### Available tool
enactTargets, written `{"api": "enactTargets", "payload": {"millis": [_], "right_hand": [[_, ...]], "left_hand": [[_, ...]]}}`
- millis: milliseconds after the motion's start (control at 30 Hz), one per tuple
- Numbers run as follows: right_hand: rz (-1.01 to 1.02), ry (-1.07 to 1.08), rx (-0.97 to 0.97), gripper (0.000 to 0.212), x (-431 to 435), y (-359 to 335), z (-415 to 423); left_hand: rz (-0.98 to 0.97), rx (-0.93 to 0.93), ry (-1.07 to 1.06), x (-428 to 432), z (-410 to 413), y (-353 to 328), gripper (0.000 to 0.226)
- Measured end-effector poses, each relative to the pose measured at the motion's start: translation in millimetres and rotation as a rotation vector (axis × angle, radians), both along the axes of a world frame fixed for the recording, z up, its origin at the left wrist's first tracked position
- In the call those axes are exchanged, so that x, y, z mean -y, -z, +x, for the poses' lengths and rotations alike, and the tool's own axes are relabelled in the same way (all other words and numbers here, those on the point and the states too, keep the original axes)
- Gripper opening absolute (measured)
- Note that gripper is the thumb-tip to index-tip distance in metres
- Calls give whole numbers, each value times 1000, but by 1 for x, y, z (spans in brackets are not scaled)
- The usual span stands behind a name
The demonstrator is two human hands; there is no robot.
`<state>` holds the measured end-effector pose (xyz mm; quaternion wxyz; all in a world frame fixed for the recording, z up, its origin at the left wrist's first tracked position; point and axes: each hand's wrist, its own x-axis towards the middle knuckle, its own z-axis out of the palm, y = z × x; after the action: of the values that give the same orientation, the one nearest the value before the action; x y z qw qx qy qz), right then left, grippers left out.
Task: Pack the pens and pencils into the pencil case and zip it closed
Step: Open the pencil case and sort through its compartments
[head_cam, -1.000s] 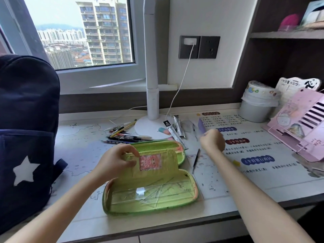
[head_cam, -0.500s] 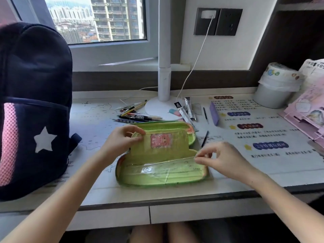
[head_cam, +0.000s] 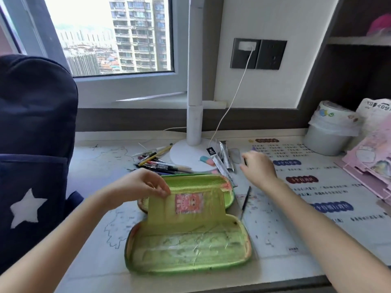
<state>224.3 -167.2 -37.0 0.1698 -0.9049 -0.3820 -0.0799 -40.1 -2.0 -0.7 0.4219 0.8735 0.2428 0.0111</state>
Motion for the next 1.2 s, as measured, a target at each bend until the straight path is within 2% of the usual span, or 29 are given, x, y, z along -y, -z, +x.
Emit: {"api": "enactTargets", "payload": {"millis": [133, 267, 333, 433, 533, 633, 667, 733, 800, 900, 1000, 1067, 1133, 1200], "right_hand": [[-292, 28, -24, 48, -49, -7, 51], [-452, 2, -386, 89, -77, -14, 95], [-563, -44, -427, 96, -85, -16, 107], [-680, -91, -390, 89, -101, -17, 118], [-728, -94, -412, 79, -109, -19, 122], [-702, -99, -494, 52, -112, -18, 124], [-689, -100, -495, 50, -111, -19, 122], [-657, -122, -377, 51, -110, -24, 118], [-569, -155, -221, 49, -107, -28, 113], [-354, -149, -49, 27, -92, -36, 110], [-9, -31, 82, 23, -58, -48, 94], [296, -57, 126, 23, -30, -55, 63], [548, -147, -39, 25, -1, -63, 16], [686, -302, -416, 23, 30, -67, -39]], "left_hand": [[36, -104, 126, -12, 12, -6, 13], [64, -188, 232, -23, 26, -8, 12], [66, -235, 278, -27, 31, -9, 18], [44, -288, 338, -35, 39, -9, 30], [53, -295, 365, -37, 42, -6, 29], [73, -269, 372, -36, 40, -4, 23], [75, -255, 368, -36, 38, -3, 23], [56, -225, 340, -35, 34, -2, 22], [23, -183, 304, -34, 29, -1, 19], [-22, -124, 242, -31, 20, 3, 15], [-52, -74, 180, -25, 14, 5, 12], [-60, -32, 136, -21, 8, 6, 13], [-59, 6, 88, -19, 4, 9, 11], [-60, 44, 50, -14, -1, 11, 11]]}}
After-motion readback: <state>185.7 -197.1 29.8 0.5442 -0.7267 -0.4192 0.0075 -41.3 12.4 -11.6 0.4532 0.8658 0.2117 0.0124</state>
